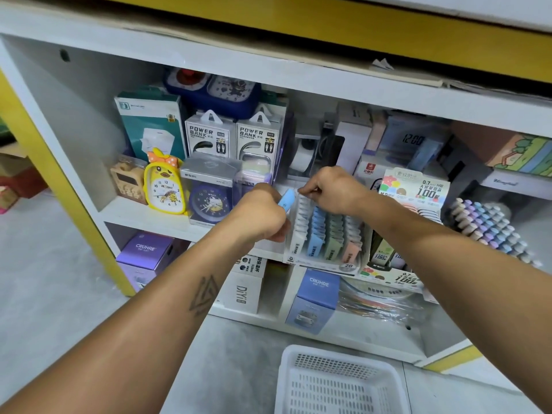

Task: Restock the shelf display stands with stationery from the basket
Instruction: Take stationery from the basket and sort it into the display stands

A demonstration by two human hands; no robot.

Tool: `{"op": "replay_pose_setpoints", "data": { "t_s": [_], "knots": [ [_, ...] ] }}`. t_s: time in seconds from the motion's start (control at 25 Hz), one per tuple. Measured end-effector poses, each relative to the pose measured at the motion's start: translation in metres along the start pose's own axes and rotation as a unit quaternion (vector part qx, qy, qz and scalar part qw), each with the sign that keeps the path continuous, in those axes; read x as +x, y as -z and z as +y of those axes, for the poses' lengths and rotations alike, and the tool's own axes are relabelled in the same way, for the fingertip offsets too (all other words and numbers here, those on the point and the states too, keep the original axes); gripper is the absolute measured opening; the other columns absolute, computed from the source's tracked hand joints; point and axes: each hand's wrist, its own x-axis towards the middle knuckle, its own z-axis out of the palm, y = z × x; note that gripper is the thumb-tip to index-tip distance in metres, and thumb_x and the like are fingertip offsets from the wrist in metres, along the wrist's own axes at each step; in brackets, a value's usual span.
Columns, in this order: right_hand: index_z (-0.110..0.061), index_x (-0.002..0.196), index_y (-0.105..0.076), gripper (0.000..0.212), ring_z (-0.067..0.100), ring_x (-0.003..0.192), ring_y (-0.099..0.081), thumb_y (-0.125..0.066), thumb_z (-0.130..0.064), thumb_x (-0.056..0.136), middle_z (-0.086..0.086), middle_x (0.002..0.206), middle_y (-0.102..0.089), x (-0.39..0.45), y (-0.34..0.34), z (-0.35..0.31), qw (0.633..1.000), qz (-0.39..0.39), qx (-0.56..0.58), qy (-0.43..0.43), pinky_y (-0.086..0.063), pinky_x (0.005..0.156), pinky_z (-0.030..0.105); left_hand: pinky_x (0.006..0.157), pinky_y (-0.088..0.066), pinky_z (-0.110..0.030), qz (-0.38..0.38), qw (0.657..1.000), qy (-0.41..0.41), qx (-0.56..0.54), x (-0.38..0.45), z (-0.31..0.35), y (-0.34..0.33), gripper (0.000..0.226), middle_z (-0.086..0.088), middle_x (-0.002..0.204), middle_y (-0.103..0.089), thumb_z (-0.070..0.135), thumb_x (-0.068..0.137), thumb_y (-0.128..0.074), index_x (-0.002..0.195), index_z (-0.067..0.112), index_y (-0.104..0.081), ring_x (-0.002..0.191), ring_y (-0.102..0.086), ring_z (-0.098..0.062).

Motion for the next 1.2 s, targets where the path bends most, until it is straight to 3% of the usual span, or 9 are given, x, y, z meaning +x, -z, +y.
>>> {"op": "replay_pose_setpoints", "data": {
  "t_s": [0.12, 0.24, 0.48, 0.56, 0.68, 0.76, 0.84, 1.0, 1.2],
  "knots": [
    [-0.024, 0.111, -0.075, 0.021, 0.011, 0.09, -0.065, -0.06, -0.019, 0.098, -0.007, 0.104, -0.072, -0.008, 0.009, -0.002, 0.985, 0.052, 0.158, -0.039, -0.052, 0.082, 0.028, 0.071, -0.062, -0.048, -0.024, 0.995, 0.013, -0.093, -0.006, 0.006, 0.0, 0.021, -0.024, 0.084, -0.069, -0.01, 0.097, -0.038, 0.112, -0.002, -0.05, 0.071, -0.067, -0.033],
    [-0.012, 0.092, -0.076, 0.012, 0.014, 0.061, -0.066, -0.069, -0.021, 0.093, 0.008, 0.079, -0.075, -0.024, 0.025, -0.012, 0.902, 0.039, 0.426, -0.051, -0.052, 0.061, 0.028, 0.069, -0.062, -0.042, -0.049, 0.985, 0.028, -0.163, -0.01, 0.012, 0.002, 0.025, -0.029, 0.093, -0.07, -0.012, 0.096, -0.043, 0.12, -0.006, -0.049, 0.079, -0.072, -0.035],
    [0.001, 0.096, -0.073, 0.014, 0.015, 0.058, -0.068, -0.076, -0.002, 0.083, 0.009, 0.072, -0.074, -0.044, 0.05, -0.014, 0.899, 0.009, 0.436, -0.028, -0.057, 0.059, 0.022, 0.075, -0.061, -0.046, -0.099, 0.962, 0.017, -0.253, -0.015, 0.02, -0.001, 0.036, -0.034, 0.102, -0.068, -0.019, 0.092, -0.036, 0.122, -0.009, -0.053, 0.093, -0.071, -0.041],
    [0.001, 0.093, -0.072, 0.01, 0.015, 0.057, -0.068, -0.075, 0.0, 0.084, 0.007, 0.069, -0.073, -0.046, 0.059, -0.008, 0.909, 0.048, 0.413, -0.034, -0.058, 0.058, 0.023, 0.074, -0.062, -0.044, -0.072, 0.967, 0.006, -0.246, -0.01, 0.019, -0.002, 0.033, -0.028, 0.109, -0.068, -0.018, 0.092, -0.038, 0.117, -0.006, -0.057, 0.094, -0.071, -0.038],
    [-0.012, 0.089, -0.072, 0.004, 0.016, 0.068, -0.071, -0.074, -0.009, 0.087, 0.002, 0.077, -0.073, -0.045, 0.065, 0.006, 0.956, 0.175, 0.232, -0.035, -0.06, 0.071, 0.03, 0.091, -0.056, -0.04, 0.044, 0.996, -0.081, 0.018, 0.004, 0.008, -0.002, 0.032, -0.01, 0.122, -0.065, -0.002, 0.093, -0.053, 0.12, 0.011, -0.064, 0.106, -0.065, -0.027],
    [-0.017, 0.094, -0.074, 0.006, 0.015, 0.079, -0.069, -0.074, -0.017, 0.089, -0.001, 0.085, -0.073, -0.044, 0.058, 0.01, 0.979, 0.184, 0.085, -0.024, -0.058, 0.08, 0.031, 0.101, -0.048, -0.033, 0.044, 0.971, -0.148, 0.181, 0.004, 0.002, -0.006, 0.036, -0.004, 0.131, -0.062, 0.013, 0.092, -0.062, 0.127, 0.02, -0.062, 0.117, -0.06, -0.023],
    [-0.019, 0.097, -0.074, 0.008, 0.017, 0.084, -0.068, -0.073, -0.021, 0.089, 0.0, 0.089, -0.073, -0.041, 0.041, 0.009, 0.988, 0.153, 0.032, -0.018, -0.057, 0.084, 0.033, 0.104, -0.044, -0.032, 0.012, 0.936, -0.209, 0.284, 0.002, -0.002, -0.014, 0.039, -0.001, 0.14, -0.056, 0.02, 0.093, -0.061, 0.132, 0.021, -0.059, 0.125, -0.055, -0.025],
    [-0.018, 0.097, -0.072, 0.007, 0.025, 0.089, -0.067, -0.07, -0.021, 0.091, 0.006, 0.096, -0.072, -0.037, 0.004, 0.009, 0.993, 0.116, -0.01, -0.005, -0.055, 0.083, 0.036, 0.101, -0.044, -0.04, -0.064, 0.863, -0.295, 0.405, -0.003, -0.004, -0.03, 0.036, -0.009, 0.145, -0.044, 0.018, 0.095, -0.05, 0.13, 0.012, -0.054, 0.127, -0.049, -0.029],
    [-0.025, 0.086, -0.07, 0.007, 0.019, 0.084, -0.064, -0.075, -0.021, 0.086, -0.005, 0.088, -0.067, -0.03, 0.001, 0.008, 0.995, 0.097, -0.018, -0.018, -0.048, 0.072, 0.028, 0.097, -0.046, -0.043, -0.113, 0.835, -0.266, 0.469, -0.003, -0.006, -0.034, 0.038, -0.011, 0.142, -0.042, 0.019, 0.097, -0.047, 0.134, 0.01, -0.048, 0.121, -0.05, -0.028]
  ]
}}
